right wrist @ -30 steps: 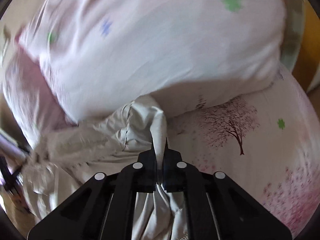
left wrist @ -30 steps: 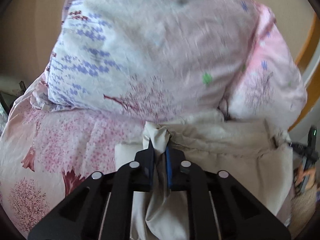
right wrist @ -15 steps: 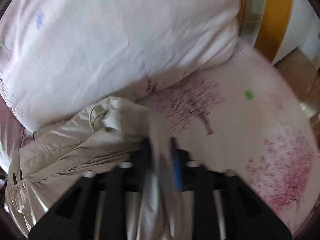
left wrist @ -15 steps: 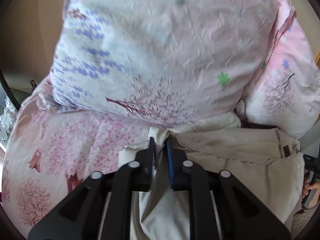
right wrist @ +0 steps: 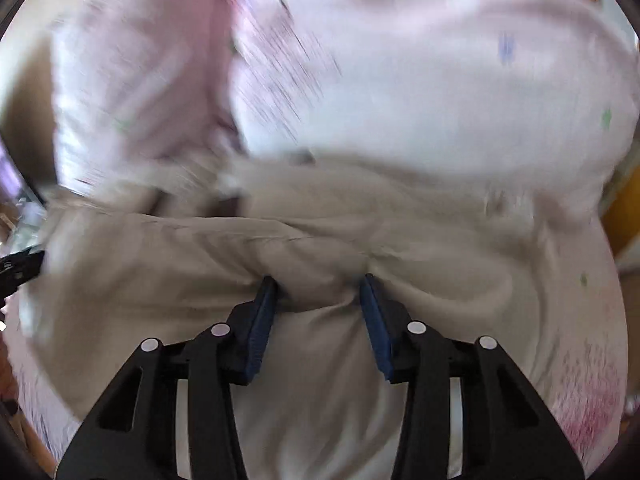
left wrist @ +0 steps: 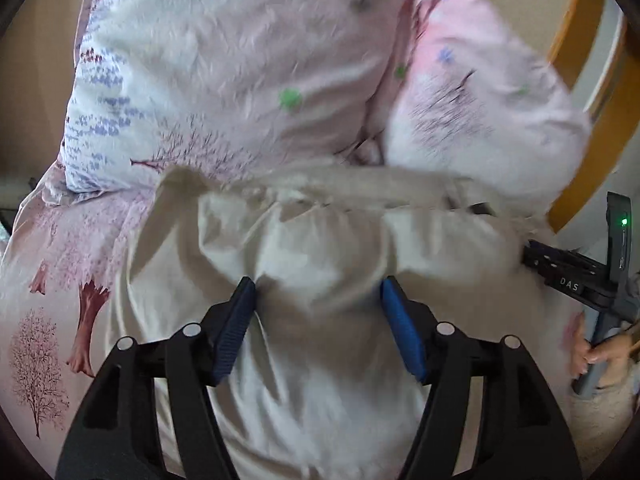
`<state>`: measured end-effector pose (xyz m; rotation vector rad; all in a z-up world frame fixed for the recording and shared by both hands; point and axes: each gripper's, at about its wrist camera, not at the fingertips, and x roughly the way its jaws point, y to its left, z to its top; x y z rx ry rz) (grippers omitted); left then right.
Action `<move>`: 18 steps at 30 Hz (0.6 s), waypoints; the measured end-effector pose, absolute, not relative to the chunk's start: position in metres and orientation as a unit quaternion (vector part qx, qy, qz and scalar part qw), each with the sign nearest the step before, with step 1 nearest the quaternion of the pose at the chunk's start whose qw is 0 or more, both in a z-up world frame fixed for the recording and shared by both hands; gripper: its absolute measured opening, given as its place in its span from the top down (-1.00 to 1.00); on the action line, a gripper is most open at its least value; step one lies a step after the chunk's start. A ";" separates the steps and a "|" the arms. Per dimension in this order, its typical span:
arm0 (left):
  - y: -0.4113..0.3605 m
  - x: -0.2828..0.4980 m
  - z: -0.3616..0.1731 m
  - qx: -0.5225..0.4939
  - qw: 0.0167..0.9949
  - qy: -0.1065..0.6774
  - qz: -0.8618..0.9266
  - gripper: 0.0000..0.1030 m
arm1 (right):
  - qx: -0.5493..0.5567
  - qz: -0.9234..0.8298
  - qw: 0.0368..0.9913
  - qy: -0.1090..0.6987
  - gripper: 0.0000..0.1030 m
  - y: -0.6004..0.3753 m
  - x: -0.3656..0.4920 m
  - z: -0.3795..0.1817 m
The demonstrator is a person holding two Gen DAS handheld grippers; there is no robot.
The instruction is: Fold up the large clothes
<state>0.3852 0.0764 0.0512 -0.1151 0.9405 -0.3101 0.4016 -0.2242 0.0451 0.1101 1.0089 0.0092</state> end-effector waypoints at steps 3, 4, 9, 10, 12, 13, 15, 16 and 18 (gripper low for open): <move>0.070 0.405 0.045 -0.051 0.876 0.462 -0.128 -0.25 | 0.107 -0.003 0.850 0.516 0.11 -0.243 0.413 0.025; 0.066 0.407 0.044 -0.048 0.876 0.465 -0.123 -0.25 | 0.113 -0.006 0.847 0.519 0.10 -0.245 0.414 0.024; 0.053 0.431 0.032 -0.026 0.872 0.481 -0.086 -0.29 | 0.124 -0.018 0.849 0.514 0.09 -0.243 0.410 0.016; 0.051 0.429 0.032 -0.024 0.873 0.479 -0.085 -0.28 | 0.127 -0.016 0.851 0.509 0.09 -0.244 0.405 0.017; 0.052 0.419 0.034 -0.024 0.877 0.472 -0.088 -0.27 | 0.139 -0.009 0.859 0.492 0.09 -0.249 0.388 0.023; 0.054 0.413 0.036 -0.022 0.879 0.468 -0.089 -0.27 | 0.145 -0.006 0.863 0.483 0.09 -0.256 0.379 0.025; 0.057 0.404 0.038 -0.017 0.882 0.463 -0.087 -0.29 | 0.153 -0.003 0.872 0.465 0.05 -0.261 0.362 0.032; 0.058 0.399 0.040 -0.013 0.886 0.457 -0.083 -0.29 | 0.155 -0.004 0.877 0.455 -0.01 -0.263 0.352 0.038; 0.058 0.389 0.044 -0.004 0.891 0.447 -0.079 -0.35 | 0.151 -0.009 0.886 0.437 -0.09 -0.267 0.333 0.046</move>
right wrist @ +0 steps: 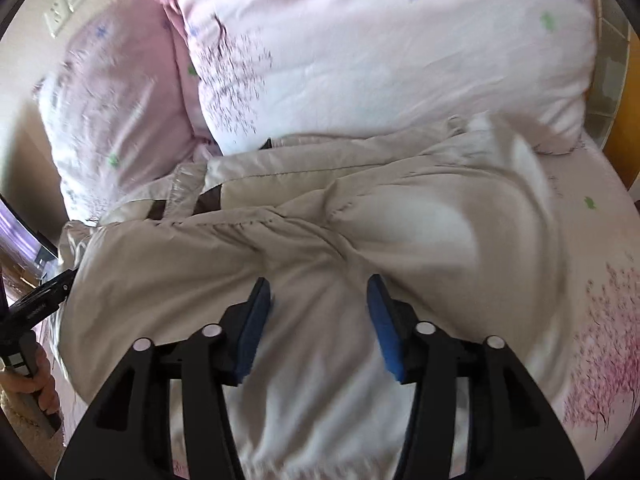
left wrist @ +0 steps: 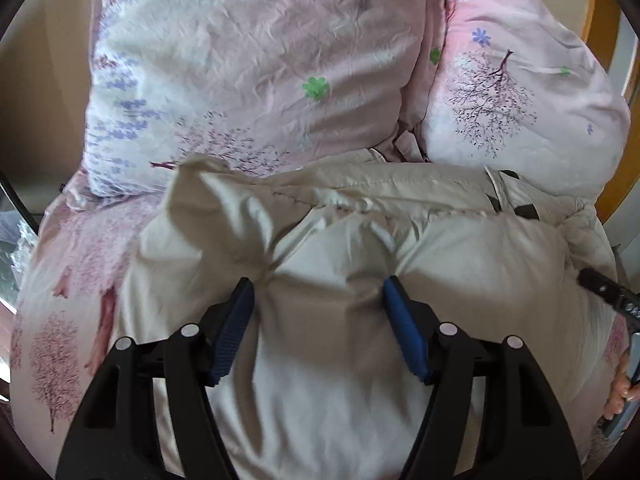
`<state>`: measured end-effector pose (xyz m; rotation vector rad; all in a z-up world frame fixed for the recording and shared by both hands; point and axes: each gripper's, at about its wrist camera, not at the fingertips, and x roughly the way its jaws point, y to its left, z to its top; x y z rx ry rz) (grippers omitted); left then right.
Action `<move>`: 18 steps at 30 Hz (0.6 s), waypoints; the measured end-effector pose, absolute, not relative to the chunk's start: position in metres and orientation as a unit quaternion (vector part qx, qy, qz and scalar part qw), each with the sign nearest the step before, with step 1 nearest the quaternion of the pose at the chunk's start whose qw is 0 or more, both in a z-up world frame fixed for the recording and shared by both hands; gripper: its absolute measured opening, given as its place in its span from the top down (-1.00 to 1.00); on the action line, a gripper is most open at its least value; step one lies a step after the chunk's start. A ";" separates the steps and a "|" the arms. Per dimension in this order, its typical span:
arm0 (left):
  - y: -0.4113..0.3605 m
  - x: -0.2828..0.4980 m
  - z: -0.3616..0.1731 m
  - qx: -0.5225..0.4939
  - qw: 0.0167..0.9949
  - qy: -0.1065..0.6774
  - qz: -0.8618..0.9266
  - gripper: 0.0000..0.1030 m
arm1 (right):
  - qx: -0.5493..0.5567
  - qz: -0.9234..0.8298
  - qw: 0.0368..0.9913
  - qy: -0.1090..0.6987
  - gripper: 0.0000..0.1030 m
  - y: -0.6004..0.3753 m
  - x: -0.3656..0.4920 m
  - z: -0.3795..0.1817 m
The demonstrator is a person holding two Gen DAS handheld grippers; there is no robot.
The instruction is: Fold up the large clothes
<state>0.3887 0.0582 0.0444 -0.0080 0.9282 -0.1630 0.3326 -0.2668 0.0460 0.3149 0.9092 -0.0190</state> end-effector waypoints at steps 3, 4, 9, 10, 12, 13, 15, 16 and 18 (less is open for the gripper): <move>0.057 0.370 0.052 0.015 0.902 0.425 -0.069 -0.49 | 0.132 -0.027 0.899 0.418 -0.13 -0.268 0.314 0.053; 0.056 0.362 0.054 0.025 0.907 0.416 -0.064 -0.52 | 0.127 -0.033 0.901 0.413 -0.15 -0.270 0.307 0.055; 0.053 0.340 0.053 0.041 0.913 0.403 -0.056 -0.68 | 0.116 -0.054 0.910 0.395 -0.15 -0.273 0.307 0.048; 0.054 0.337 0.052 0.040 0.913 0.402 -0.054 -0.70 | 0.110 -0.062 0.910 0.395 -0.15 -0.273 0.308 0.044; 0.054 0.336 0.046 0.037 0.911 0.408 -0.053 -0.74 | 0.101 -0.072 0.903 0.411 -0.18 -0.274 0.314 0.032; 0.054 0.336 0.042 0.035 0.908 0.414 -0.054 -0.76 | 0.098 -0.072 0.895 0.428 -0.20 -0.275 0.319 0.023; 0.055 0.339 0.034 0.028 0.903 0.425 -0.055 -0.82 | 0.100 -0.069 0.885 0.449 -0.22 -0.275 0.327 0.008; 0.056 0.341 0.030 0.024 0.901 0.429 -0.055 -0.84 | 0.097 -0.070 0.884 0.452 -0.24 -0.275 0.332 0.001; 0.058 0.345 0.024 0.019 0.900 0.432 -0.053 -0.91 | 0.087 -0.072 0.884 0.453 -0.27 -0.273 0.335 -0.003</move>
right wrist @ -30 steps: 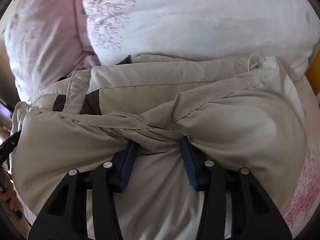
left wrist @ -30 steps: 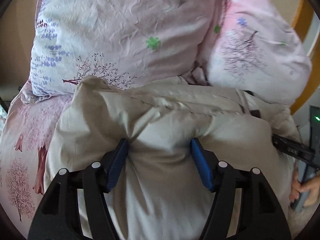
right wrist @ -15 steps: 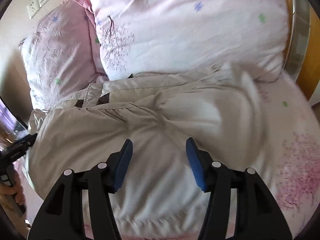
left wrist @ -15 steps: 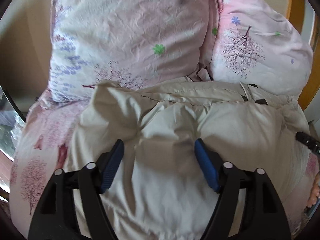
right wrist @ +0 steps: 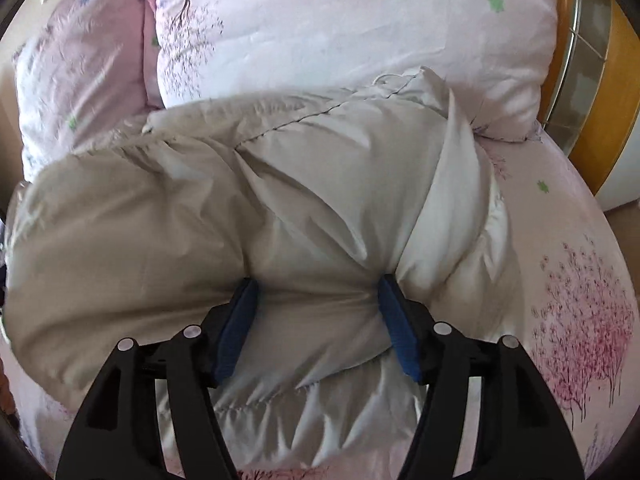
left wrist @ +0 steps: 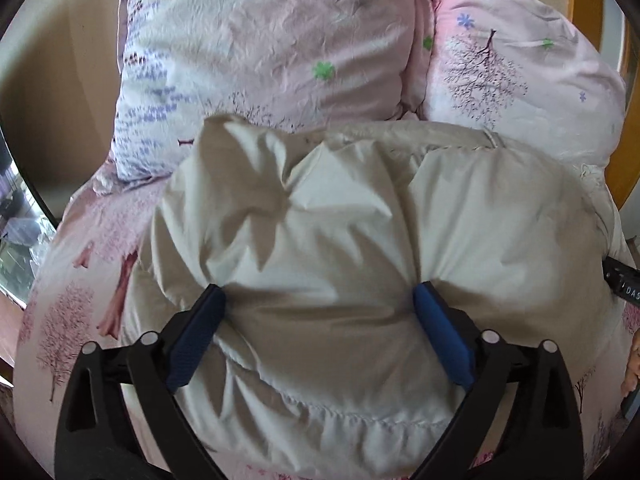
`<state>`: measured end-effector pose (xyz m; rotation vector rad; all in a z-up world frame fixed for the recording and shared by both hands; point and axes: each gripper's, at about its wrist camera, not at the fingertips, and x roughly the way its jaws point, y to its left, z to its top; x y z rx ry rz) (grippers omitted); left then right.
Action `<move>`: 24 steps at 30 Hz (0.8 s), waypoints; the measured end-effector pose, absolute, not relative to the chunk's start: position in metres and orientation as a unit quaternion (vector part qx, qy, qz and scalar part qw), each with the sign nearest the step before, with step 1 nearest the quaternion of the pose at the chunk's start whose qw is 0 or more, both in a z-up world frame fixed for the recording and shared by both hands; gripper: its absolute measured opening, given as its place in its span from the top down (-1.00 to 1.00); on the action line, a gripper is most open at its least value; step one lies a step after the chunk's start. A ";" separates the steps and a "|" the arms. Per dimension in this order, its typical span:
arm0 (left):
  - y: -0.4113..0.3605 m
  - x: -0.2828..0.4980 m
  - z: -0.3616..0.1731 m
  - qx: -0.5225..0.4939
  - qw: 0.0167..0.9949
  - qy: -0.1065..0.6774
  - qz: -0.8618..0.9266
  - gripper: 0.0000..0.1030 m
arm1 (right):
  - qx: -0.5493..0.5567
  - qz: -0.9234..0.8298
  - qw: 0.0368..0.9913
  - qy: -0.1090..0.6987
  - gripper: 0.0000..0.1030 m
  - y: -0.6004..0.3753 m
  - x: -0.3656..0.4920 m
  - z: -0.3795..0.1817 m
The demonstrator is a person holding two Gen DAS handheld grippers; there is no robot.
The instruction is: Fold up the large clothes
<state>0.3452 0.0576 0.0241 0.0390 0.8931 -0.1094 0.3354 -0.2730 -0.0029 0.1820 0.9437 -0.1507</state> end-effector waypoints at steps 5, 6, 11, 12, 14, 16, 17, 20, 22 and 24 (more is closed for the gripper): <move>0.068 0.341 0.024 -0.009 0.898 0.436 -0.060 -0.92 | 0.109 -0.069 0.889 0.439 -0.27 -0.280 0.325 0.005; 0.074 0.335 0.027 -0.019 0.899 0.433 -0.063 -0.92 | 0.118 -0.067 0.895 0.425 -0.27 -0.283 0.316 0.012; 0.101 0.319 0.029 -0.042 0.904 0.422 -0.053 -0.92 | 0.116 -0.100 0.900 0.408 -0.27 -0.296 0.292 0.014; 0.103 0.321 0.026 -0.044 0.902 0.426 -0.050 -0.92 | 0.132 -0.093 0.889 0.429 -0.28 -0.302 0.297 0.002; 0.103 0.325 0.017 -0.042 0.899 0.433 -0.047 -0.93 | 0.162 -0.078 0.879 0.441 -0.32 -0.309 0.304 -0.010; 0.101 0.325 0.016 -0.035 0.900 0.432 -0.045 -0.93 | 0.166 -0.078 0.878 0.443 -0.32 -0.311 0.306 -0.009; 0.102 0.322 0.019 -0.040 0.900 0.431 -0.048 -0.91 | 0.172 -0.077 0.878 0.441 -0.32 -0.313 0.304 -0.006; 0.123 0.305 0.030 -0.102 0.896 0.424 -0.079 -0.91 | 0.246 -0.058 0.878 0.407 -0.46 -0.330 0.277 0.005; 0.139 0.293 0.035 -0.144 0.890 0.423 -0.088 -0.91 | 0.300 -0.062 0.869 0.388 -0.63 -0.347 0.257 0.005; 0.157 0.280 0.035 -0.186 0.880 0.427 -0.093 -0.91 | 0.358 -0.071 0.849 0.381 -0.64 -0.366 0.237 -0.003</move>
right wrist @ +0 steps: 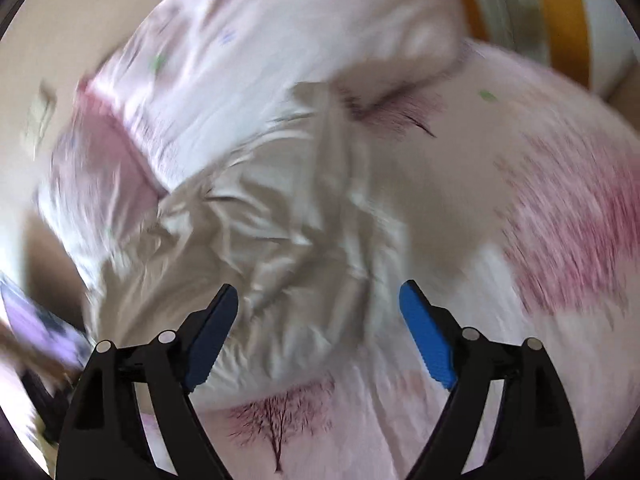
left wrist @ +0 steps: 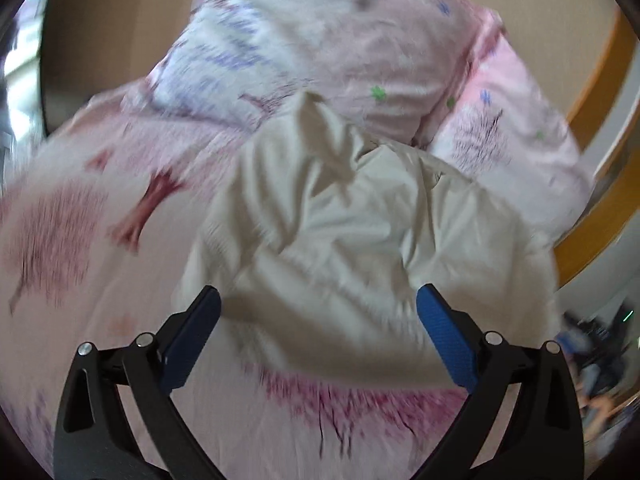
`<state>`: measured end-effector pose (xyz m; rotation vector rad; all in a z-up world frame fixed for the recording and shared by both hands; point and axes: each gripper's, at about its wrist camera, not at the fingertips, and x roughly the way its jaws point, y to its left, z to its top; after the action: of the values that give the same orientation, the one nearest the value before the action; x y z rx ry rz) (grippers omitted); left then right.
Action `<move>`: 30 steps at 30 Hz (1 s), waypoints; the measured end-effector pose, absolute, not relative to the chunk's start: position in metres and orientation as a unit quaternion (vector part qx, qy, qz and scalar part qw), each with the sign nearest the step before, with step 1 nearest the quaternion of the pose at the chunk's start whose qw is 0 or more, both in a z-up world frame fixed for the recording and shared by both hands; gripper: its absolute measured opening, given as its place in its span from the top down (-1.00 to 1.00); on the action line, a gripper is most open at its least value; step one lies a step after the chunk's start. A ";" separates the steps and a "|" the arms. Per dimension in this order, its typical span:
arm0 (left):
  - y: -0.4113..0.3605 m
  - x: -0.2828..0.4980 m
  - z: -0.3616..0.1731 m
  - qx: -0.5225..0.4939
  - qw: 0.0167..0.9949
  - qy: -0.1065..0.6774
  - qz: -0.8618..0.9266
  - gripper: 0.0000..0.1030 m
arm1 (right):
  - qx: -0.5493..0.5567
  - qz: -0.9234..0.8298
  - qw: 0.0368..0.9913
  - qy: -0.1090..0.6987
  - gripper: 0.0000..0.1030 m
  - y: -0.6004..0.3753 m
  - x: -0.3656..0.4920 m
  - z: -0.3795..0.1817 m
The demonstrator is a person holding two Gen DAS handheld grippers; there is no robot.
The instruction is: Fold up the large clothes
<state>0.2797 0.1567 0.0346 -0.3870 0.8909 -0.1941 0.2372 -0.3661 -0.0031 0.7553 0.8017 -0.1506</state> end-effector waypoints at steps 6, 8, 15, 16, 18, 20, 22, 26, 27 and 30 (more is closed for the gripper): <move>0.186 0.255 0.008 -0.290 0.826 0.472 -0.105 -0.90 | 0.484 -0.062 0.776 0.400 -0.64 -0.396 0.228 -0.047; 0.186 0.255 -0.002 -0.320 0.809 0.481 -0.112 -0.90 | 0.507 -0.049 0.765 0.393 -0.64 -0.401 0.229 -0.054; 0.186 0.280 -0.016 -0.366 0.803 0.461 -0.097 -0.74 | 0.556 -0.038 0.746 0.365 -0.39 -0.415 0.243 -0.066; 0.188 0.282 -0.016 -0.368 0.803 0.459 -0.093 -0.71 | 0.556 -0.038 0.746 0.365 -0.32 -0.418 0.245 -0.067; 0.193 0.291 -0.023 -0.385 0.797 0.459 -0.078 -0.52 | 0.556 -0.036 0.747 0.364 -0.16 -0.416 0.251 -0.069; 0.199 0.298 -0.032 -0.408 0.786 0.459 -0.075 -0.35 | 0.558 -0.028 0.748 0.359 0.02 -0.415 0.252 -0.073; 0.201 0.301 -0.036 -0.424 0.782 0.451 -0.078 -0.13 | 0.557 -0.022 0.753 0.350 0.33 -0.414 0.253 -0.073; 0.207 0.302 -0.027 -0.429 0.793 0.423 -0.093 0.47 | 0.538 -0.012 0.773 0.336 0.54 -0.408 0.251 -0.058; 0.208 0.302 -0.024 -0.427 0.795 0.419 -0.098 0.54 | 0.533 -0.009 0.778 0.333 0.56 -0.406 0.250 -0.053; 0.215 0.294 -0.008 -0.412 0.812 0.400 -0.105 0.58 | 0.517 0.012 0.792 0.323 0.58 -0.396 0.244 -0.035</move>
<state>0.2937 0.2145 -0.0076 -0.8803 0.8541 -0.2240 0.2436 -0.3958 -0.0352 1.1130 0.6942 0.0254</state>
